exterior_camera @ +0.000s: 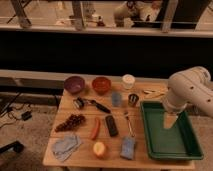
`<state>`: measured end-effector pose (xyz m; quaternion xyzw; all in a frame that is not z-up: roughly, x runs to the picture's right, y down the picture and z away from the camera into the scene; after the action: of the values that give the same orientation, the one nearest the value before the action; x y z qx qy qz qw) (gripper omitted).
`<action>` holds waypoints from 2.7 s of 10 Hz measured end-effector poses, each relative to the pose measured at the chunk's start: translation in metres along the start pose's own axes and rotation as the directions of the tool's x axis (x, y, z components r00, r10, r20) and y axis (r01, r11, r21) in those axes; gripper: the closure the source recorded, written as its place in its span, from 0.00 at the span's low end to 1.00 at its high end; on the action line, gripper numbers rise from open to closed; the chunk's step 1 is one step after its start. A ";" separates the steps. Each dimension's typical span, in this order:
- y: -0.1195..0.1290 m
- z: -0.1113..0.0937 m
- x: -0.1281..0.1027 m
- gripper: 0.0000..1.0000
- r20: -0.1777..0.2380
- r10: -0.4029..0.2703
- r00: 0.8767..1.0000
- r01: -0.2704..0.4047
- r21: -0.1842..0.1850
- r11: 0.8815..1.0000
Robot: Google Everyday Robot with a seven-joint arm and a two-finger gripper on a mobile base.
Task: Place fork in paper cup
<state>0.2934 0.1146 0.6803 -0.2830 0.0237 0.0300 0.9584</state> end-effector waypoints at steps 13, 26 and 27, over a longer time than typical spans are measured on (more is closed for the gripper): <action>0.003 0.006 -0.006 0.20 0.077 -0.053 0.996 0.051 0.034 0.998; 0.021 0.035 -0.110 0.20 0.107 -0.303 0.947 0.297 0.067 0.953; 0.020 0.038 -0.113 0.20 0.113 -0.307 0.945 0.301 0.066 0.951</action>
<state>0.1803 0.1471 0.7080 -0.2577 -0.0780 -0.1017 0.9577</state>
